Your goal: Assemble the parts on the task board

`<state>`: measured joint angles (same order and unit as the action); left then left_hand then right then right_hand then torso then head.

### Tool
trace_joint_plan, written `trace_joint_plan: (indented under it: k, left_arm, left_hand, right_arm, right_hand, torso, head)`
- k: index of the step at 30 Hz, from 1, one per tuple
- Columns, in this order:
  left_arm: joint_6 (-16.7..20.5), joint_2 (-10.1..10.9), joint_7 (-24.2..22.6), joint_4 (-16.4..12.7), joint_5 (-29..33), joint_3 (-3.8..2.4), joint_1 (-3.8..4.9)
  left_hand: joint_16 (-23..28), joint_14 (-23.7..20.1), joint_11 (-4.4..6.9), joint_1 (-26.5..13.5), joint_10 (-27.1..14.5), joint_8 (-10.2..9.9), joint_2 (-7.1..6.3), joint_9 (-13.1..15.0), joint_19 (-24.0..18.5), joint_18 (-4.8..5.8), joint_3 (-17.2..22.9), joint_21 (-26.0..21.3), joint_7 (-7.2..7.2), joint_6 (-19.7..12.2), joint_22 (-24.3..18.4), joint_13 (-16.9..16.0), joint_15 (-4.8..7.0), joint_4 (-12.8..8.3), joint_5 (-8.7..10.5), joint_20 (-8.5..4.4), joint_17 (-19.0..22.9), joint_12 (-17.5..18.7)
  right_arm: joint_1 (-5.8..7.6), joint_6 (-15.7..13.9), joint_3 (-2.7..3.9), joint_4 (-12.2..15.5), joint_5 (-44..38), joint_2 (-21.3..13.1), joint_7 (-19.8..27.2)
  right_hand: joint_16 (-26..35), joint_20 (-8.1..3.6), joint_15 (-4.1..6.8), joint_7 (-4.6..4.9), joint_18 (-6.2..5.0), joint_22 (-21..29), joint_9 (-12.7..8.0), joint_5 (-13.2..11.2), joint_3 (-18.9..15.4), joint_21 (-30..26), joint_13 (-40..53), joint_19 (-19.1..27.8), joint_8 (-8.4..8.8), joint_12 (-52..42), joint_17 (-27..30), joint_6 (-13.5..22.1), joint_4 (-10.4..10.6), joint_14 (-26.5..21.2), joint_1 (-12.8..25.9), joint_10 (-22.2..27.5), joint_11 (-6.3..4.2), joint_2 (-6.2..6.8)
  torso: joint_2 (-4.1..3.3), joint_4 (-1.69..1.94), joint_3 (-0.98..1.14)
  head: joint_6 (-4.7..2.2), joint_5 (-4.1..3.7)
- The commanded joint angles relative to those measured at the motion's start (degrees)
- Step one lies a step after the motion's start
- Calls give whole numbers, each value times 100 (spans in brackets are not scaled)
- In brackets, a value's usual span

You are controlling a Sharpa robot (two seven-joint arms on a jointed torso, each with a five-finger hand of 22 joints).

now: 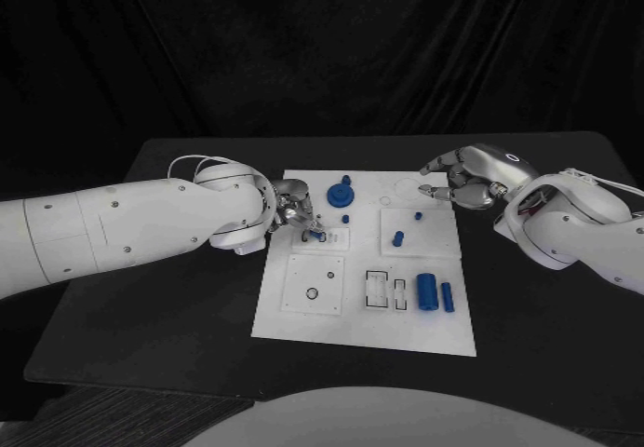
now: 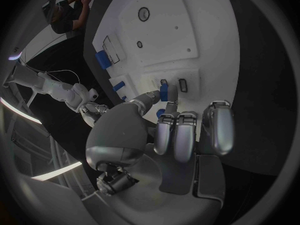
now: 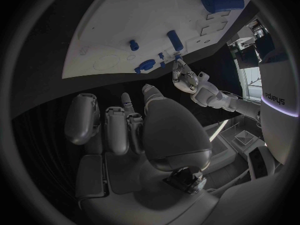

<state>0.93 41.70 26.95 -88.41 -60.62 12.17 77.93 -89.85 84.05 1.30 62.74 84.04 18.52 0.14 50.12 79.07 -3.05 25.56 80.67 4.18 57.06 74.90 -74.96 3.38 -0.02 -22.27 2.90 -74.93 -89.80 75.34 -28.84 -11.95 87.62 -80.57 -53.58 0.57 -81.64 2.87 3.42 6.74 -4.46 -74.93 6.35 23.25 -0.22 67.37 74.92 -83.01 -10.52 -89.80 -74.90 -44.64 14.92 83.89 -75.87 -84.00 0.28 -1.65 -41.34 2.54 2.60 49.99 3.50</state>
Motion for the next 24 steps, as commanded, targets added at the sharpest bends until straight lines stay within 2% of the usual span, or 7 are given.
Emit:
trace_joint_plan:
  k: [1,5,7,12,24]
  left_arm:
    - [53,-34,76,2,-140,-4,9]
    - [-59,-57,96,45,-146,-4,9]
    - [-84,-67,99,63,-147,-4,9]
    - [-140,-114,93,114,-148,-3,8]
    - [-332,-161,81,140,-149,-3,4]
  left_hand:
    - [-15,595,29,-11,596,22,-55,7,37,-34,256,16,-200,232,641,-1504,38,-256,-37,0,-1507,-20]
    - [-15,595,42,-60,596,38,-49,30,56,-31,265,19,-213,255,651,-1504,54,-225,28,-17,-1507,-20]
    - [-15,595,45,-69,596,41,-46,34,62,-29,267,23,-216,261,655,-1504,56,-219,43,-20,-1507,-20]
    - [-15,595,50,-79,596,46,-40,40,71,-28,273,26,-221,269,660,-1504,61,-212,64,-25,-1507,-20]
    - [-15,595,55,-108,596,47,-26,47,63,-31,278,11,-225,277,651,-1504,67,-188,101,-33,-1507,-20]
  right_arm:
    - [-15,-139,4,0,-11,5,-110]
    - [-16,-155,4,-10,-11,24,-119]
    - [-18,-160,4,-15,-11,31,-120]
    - [-34,-168,4,-25,-11,41,-120]
    - [-50,-168,4,-31,-11,29,-138]
  right_hand:
    - [35,22,-34,0,-17,-879,-7,52,-7,-29,1508,21,23,-20,-691,-27,-33,420,-50,-600,59,3]
    - [37,21,-34,2,-17,-881,-15,142,4,-32,1508,18,32,-20,-687,-31,-50,420,-80,-600,59,5]
    - [35,21,-34,4,-17,-882,-24,270,20,-38,1508,15,43,-20,-687,-39,-71,421,-115,-600,60,10]
    - [34,21,-35,7,-18,-882,-34,406,43,-49,1508,14,54,-20,-685,-48,-94,421,-153,-600,61,16]
    - [33,21,-35,9,-18,-883,-45,521,72,-54,1508,10,67,-20,-684,-56,-117,421,-191,-600,62,20]
  torso:
    - [3,8,-14]
    - [0,-4,-10]
    - [0,-5,-11]
    - [-3,-12,-10]
    - [-5,0,-16]
  head:
    - [1,-6]
    - [1,22]
    - [1,20]
    - [1,25]
    - [1,3]
